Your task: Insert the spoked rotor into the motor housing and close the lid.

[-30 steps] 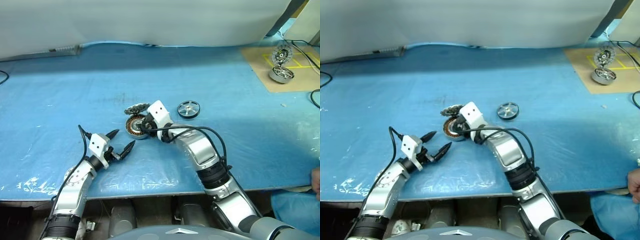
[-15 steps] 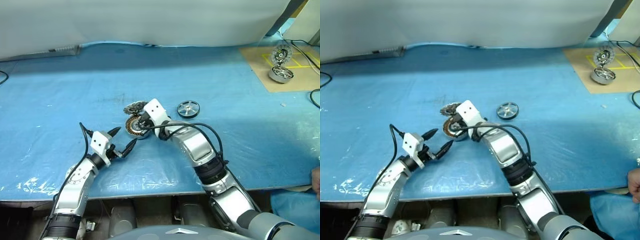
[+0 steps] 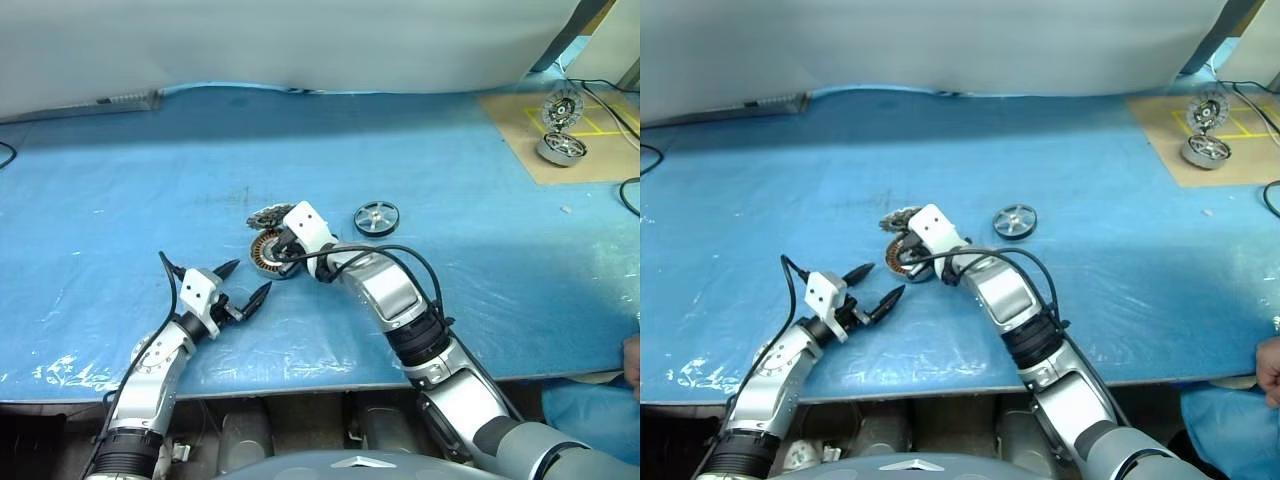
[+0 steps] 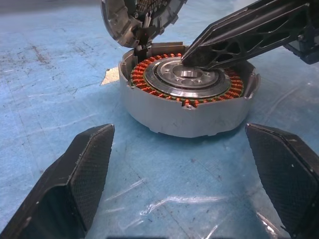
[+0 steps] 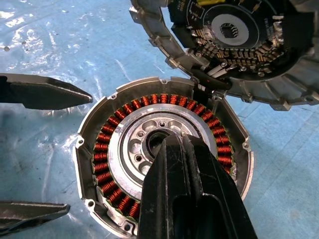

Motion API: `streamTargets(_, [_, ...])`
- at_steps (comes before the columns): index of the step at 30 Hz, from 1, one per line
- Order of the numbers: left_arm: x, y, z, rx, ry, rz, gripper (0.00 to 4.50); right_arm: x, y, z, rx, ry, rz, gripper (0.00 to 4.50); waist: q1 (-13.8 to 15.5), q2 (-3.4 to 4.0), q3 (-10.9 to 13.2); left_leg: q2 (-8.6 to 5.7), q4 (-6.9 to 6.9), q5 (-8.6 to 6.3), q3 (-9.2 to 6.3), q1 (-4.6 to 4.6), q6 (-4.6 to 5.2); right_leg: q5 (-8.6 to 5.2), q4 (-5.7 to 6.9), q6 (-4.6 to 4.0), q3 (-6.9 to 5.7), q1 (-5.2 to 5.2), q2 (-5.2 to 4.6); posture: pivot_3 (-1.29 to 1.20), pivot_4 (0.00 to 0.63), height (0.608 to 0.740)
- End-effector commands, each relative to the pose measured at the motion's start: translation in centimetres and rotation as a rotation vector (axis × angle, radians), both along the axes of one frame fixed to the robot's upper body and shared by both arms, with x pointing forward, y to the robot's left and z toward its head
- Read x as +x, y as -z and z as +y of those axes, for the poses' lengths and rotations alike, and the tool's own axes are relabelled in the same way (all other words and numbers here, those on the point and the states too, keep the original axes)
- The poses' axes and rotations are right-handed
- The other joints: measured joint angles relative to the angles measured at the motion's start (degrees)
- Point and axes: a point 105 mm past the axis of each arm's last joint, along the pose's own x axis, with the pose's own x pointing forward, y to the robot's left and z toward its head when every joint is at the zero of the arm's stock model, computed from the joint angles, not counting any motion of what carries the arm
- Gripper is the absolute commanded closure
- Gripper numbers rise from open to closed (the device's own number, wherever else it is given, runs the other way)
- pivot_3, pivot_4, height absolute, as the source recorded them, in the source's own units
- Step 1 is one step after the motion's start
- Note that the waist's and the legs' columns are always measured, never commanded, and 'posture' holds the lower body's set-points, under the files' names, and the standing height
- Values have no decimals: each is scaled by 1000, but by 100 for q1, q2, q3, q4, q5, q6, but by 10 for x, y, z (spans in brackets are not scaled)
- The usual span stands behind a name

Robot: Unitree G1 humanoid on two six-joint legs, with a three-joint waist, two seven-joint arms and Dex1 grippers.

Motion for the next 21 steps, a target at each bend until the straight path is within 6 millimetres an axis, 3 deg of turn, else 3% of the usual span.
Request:
streamTargets(1, [-1,-7,2,1,-1,-39,0,-8,-15,13,67,-59,-36,4478,1,0,0,0,0,0,0,0,0,0,0,0,0,0,0,0,150,740])
streamTargets(8, [-2,-11,-1,1,4,-42,0,-1,-21,11,87,-22,-82,4478,7,0,0,-1,2,0,0,0,0,0,1,0,0,0,-1,0,150,740])
streamTargets(21, [1,-15,-2,6,7,-41,0,-6,-10,12,71,-51,-40,4478,5,0,0,0,2,0,0,0,0,0,1,0,0,0,-1,0,150,740])
